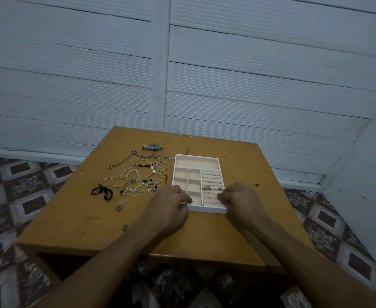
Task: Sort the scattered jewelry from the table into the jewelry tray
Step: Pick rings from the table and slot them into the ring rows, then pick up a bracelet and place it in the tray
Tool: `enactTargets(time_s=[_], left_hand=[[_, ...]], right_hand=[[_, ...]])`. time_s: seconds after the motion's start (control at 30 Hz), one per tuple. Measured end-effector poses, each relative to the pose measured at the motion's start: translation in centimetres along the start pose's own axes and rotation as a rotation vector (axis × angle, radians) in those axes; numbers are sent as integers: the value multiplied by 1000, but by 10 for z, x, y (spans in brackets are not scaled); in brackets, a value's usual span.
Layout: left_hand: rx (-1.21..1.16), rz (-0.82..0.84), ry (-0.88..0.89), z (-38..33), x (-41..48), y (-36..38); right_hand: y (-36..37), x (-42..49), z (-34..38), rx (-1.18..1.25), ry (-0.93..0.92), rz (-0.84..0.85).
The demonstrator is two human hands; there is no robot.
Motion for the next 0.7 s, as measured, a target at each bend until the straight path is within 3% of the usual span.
enactTargets(time_s=[0.4, 0.7], left_hand=[[17, 10, -5, 1, -4, -3], [-50, -43, -10, 12, -34, -23]], right_hand=[[10, -10, -2, 100, 90, 87], [8, -12, -10, 356, 202, 94]])
Point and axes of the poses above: each hand's wrist, its own x-axis towards the middle knuckle, its own y-axis out of the palm, z = x × y, the point moved 10 cm from there along x, towards the middle knuckle, and after that the axes turned 5 degrees about z, right-handed, at the moved point
